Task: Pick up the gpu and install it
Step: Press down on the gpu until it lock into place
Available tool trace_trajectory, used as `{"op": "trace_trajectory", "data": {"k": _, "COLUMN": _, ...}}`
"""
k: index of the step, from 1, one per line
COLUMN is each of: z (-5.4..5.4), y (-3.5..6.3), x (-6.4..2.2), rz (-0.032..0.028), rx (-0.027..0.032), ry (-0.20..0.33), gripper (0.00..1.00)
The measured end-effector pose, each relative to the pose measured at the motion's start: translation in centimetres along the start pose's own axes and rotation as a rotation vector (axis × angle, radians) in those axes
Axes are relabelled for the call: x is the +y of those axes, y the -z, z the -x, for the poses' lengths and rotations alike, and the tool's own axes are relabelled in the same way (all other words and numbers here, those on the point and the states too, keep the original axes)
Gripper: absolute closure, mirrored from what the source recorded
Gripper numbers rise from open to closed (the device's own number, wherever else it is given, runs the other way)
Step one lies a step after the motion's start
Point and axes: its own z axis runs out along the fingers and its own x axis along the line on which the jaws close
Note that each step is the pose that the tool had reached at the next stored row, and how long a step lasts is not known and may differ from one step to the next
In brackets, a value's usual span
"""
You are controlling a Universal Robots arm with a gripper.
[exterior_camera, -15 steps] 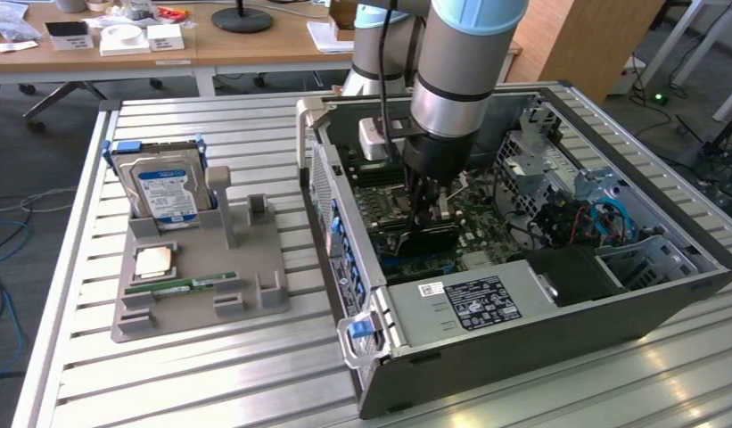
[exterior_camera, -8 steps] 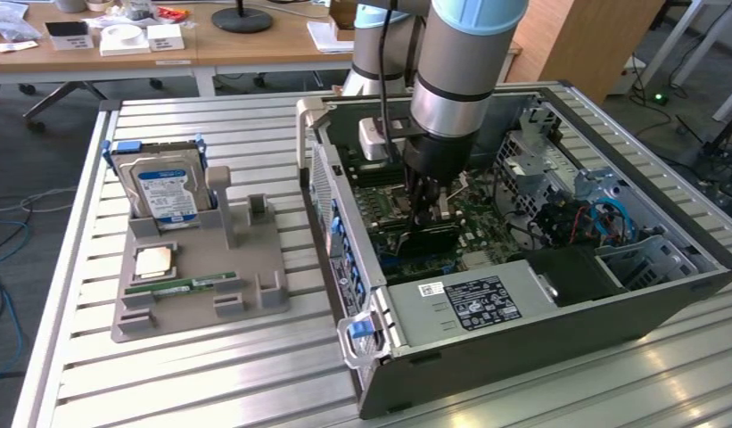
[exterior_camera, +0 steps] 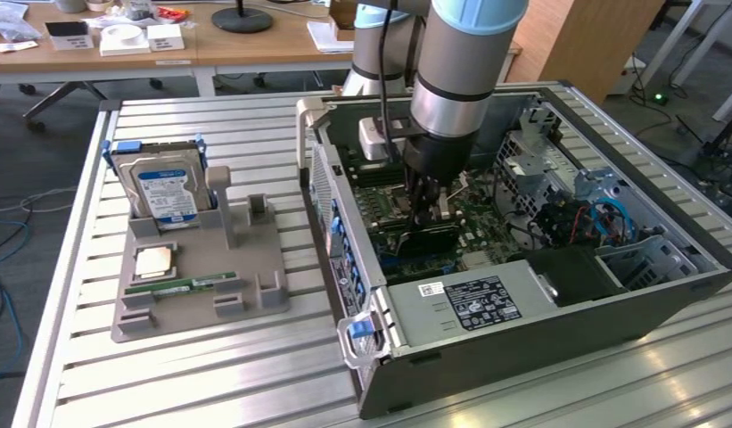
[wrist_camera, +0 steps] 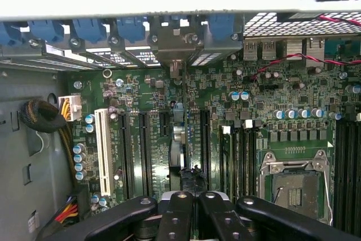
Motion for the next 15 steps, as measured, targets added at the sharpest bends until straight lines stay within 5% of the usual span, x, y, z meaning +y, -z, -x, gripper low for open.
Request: {"op": "trace_trajectory", "data": {"k": 15, "z": 0.03, "y": 0.48, "x": -0.28, "rz": -0.0001, "rx": 0.0018, "ry": 0.0, "gripper": 0.89}}
